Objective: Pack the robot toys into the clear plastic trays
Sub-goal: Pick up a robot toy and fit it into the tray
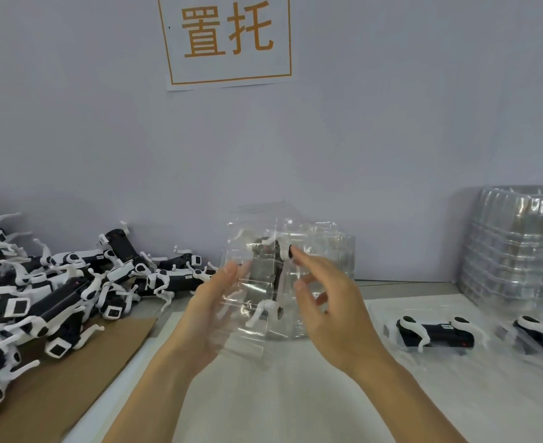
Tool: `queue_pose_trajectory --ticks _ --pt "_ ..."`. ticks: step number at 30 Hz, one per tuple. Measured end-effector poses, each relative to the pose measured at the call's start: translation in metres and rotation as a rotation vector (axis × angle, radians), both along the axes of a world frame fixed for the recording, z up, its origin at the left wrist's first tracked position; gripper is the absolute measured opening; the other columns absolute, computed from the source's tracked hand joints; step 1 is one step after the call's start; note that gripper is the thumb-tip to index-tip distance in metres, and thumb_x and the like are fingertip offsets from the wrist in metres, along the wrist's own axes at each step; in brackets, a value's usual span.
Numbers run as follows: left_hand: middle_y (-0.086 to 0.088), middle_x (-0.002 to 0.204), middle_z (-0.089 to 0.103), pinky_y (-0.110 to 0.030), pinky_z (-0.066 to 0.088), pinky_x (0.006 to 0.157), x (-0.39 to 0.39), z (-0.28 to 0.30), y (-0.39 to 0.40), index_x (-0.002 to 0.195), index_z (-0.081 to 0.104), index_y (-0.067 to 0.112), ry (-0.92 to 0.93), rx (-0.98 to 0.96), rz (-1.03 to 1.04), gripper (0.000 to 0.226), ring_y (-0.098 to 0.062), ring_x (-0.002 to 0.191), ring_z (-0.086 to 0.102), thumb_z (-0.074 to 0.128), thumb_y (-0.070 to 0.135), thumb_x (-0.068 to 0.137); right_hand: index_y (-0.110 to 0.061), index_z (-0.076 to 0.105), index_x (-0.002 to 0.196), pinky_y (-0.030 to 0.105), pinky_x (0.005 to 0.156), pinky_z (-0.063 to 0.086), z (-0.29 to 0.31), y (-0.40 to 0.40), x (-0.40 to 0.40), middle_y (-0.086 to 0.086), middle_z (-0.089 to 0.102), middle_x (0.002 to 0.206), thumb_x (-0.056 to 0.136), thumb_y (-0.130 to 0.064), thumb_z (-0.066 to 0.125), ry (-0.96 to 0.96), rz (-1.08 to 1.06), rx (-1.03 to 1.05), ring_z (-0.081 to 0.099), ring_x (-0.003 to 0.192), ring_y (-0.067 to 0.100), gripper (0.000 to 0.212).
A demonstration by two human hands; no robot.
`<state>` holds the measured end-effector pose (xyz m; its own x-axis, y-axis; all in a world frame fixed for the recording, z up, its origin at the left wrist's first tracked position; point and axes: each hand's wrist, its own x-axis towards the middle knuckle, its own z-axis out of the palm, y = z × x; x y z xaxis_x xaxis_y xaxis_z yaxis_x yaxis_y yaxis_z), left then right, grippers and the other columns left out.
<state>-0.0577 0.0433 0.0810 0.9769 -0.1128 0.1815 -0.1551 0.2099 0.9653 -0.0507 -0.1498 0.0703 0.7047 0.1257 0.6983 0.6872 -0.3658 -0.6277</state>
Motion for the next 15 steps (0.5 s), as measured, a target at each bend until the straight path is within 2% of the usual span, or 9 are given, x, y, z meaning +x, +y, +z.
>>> queue_pose_trajectory --ticks 1,3,4,6,8,9,11,13,15 --pt "0.010 0.119 0.071 -0.030 0.055 0.088 -0.001 0.001 0.002 0.108 0.077 0.037 -0.039 0.088 -0.027 0.047 -0.006 0.109 0.066 0.067 0.060 0.069 -0.041 0.056 0.132 0.012 0.084 0.045 0.001 -0.004 0.002 -0.035 0.057 0.121 0.094 -0.033 0.048 0.015 -0.032 -0.002 0.056 0.109 -0.005 0.040" --pt "0.007 0.114 0.074 -0.039 0.049 0.098 -0.001 0.002 0.009 0.113 0.075 0.031 -0.130 0.336 -0.052 0.046 -0.009 0.109 0.067 0.062 0.056 0.077 -0.040 0.067 0.109 0.012 0.077 0.045 0.001 -0.015 0.008 -0.028 0.067 0.102 0.094 -0.027 0.050 0.046 -0.145 -0.047 0.061 0.094 -0.004 0.026" --pt "0.004 0.115 0.073 -0.042 0.043 0.103 0.000 0.002 0.011 0.117 0.073 0.028 -0.162 0.449 -0.064 0.049 -0.013 0.112 0.066 0.065 0.056 0.078 -0.039 0.068 0.097 0.017 0.075 0.047 0.000 -0.023 0.011 -0.024 0.069 0.093 0.094 -0.023 0.051 0.087 -0.209 -0.087 0.062 0.087 -0.001 0.023" --pt "0.012 0.117 0.072 -0.032 0.042 0.102 0.001 0.003 0.015 0.122 0.070 0.037 -0.162 0.628 -0.092 0.055 -0.006 0.111 0.065 0.072 0.060 0.071 -0.038 0.066 0.083 0.025 0.072 0.048 -0.002 -0.039 0.017 -0.019 0.068 0.083 0.095 -0.017 0.053 0.200 -0.318 -0.156 0.062 0.079 0.007 0.027" --pt "0.027 0.111 0.068 -0.013 0.047 0.084 0.003 0.002 0.014 0.114 0.068 0.054 -0.125 0.793 -0.113 0.053 0.009 0.098 0.064 0.079 0.063 0.063 -0.031 0.072 0.092 0.027 0.078 0.048 -0.003 -0.053 0.021 -0.014 0.071 0.092 0.094 -0.012 0.052 0.292 -0.394 -0.158 0.063 0.086 0.011 0.028" --pt "0.026 0.111 0.065 -0.010 0.049 0.076 0.004 0.000 0.011 0.111 0.067 0.056 -0.107 0.885 -0.118 0.053 0.010 0.094 0.063 0.082 0.063 0.061 -0.027 0.073 0.100 0.028 0.082 0.048 -0.003 -0.058 0.022 -0.011 0.072 0.099 0.095 -0.012 0.051 0.315 -0.432 -0.160 0.063 0.091 0.012 0.027" --pt "0.027 0.123 0.053 -0.018 0.049 0.090 0.007 -0.009 0.004 0.120 0.060 0.055 -0.064 1.132 -0.088 0.071 -0.001 0.108 0.059 0.083 0.070 0.054 -0.027 0.071 0.110 0.030 0.089 0.048 -0.003 -0.065 0.023 -0.008 0.071 0.108 0.094 -0.017 0.050 0.341 -0.475 -0.239 0.062 0.099 0.015 0.028" --pt "0.023 0.144 0.036 -0.037 0.029 0.114 0.009 -0.018 -0.002 0.133 0.049 0.055 -0.044 1.364 -0.049 0.090 -0.016 0.136 0.036 0.079 0.077 0.051 -0.034 0.065 0.119 0.035 0.100 0.042 -0.008 -0.068 0.024 -0.010 0.066 0.121 0.094 -0.025 0.052 0.419 -0.435 -0.416 0.057 0.115 0.016 0.029" --pt "0.018 0.157 0.020 -0.044 0.008 0.120 0.009 -0.024 -0.007 0.138 0.042 0.056 -0.070 1.413 -0.070 0.094 -0.014 0.147 0.012 0.079 0.076 0.054 -0.043 0.059 0.125 0.037 0.103 0.032 -0.018 -0.068 0.024 -0.012 0.056 0.131 0.094 -0.032 0.054 0.553 -0.409 -0.648 0.044 0.130 0.019 0.034"
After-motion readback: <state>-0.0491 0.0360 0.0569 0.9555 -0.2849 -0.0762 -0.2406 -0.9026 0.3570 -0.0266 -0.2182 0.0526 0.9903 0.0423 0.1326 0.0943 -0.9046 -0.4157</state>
